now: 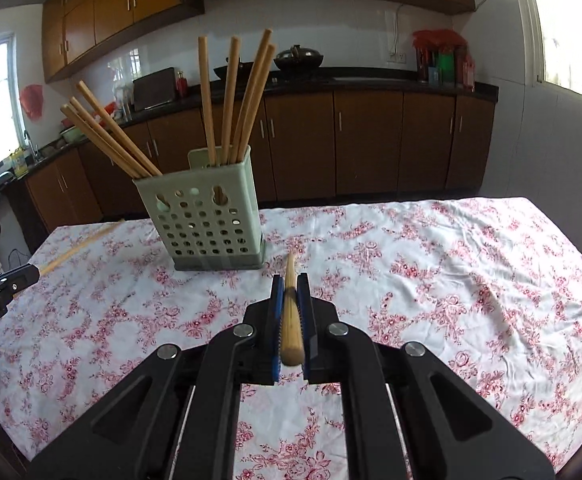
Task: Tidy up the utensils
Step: 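Hold the grasped chopsticks in both tools above the cloth, then lift the left tool's chopstick over the holder while the right tool lifts its own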
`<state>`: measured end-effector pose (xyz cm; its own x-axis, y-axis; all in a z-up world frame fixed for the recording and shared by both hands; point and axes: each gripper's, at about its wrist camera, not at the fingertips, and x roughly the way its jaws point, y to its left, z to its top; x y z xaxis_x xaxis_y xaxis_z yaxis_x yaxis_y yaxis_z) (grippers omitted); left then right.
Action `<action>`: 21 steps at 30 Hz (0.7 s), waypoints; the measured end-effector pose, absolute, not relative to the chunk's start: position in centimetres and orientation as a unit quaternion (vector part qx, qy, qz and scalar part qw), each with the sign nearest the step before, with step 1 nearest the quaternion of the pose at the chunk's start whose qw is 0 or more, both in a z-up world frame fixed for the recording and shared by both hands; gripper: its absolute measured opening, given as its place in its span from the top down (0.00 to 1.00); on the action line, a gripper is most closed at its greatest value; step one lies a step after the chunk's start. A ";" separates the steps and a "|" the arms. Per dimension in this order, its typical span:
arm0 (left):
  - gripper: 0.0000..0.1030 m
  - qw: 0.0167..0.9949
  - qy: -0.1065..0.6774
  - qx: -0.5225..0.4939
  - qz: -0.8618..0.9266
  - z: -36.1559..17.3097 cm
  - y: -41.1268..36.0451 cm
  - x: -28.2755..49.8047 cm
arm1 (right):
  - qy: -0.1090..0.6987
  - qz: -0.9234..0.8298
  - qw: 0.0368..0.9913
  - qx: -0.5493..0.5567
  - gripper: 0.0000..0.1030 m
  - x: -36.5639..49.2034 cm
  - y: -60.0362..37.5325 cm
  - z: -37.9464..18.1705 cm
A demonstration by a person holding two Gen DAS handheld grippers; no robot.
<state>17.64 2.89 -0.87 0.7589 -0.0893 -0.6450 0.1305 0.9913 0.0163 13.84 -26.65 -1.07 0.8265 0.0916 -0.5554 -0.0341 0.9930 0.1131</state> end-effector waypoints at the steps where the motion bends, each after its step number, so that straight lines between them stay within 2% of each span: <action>1: 0.92 0.937 0.344 0.030 -0.058 -0.9 2.9 17.7 | 0.292 0.033 0.955 0.050 0.92 13.8 -26.7 -1.0; 12: 0.92 0.944 0.325 0.031 -0.051 0.3 3.2 17.6 | 0.280 0.036 0.958 0.053 0.92 13.7 -26.6 -0.6; 14: 0.92 0.942 0.328 0.039 -0.055 -0.3 3.1 18.2 | 0.281 0.036 0.958 0.053 0.92 13.8 -26.6 -0.7; 15: 0.98 0.942 0.330 0.036 -0.058 -0.6 3.1 18.4 | 0.282 0.036 0.957 0.054 0.92 13.8 -26.6 -0.7; 21: 0.97 0.930 0.363 0.004 -0.054 -3.7 3.9 19.4 | 0.285 0.040 0.956 0.053 0.92 13.7 -26.5 -1.0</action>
<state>19.40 3.87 -3.73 0.7303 -0.0984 -0.6760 0.1040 0.9941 -0.0323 13.69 -26.46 -1.01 0.8345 0.1059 -0.5408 -0.0456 0.9913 0.1237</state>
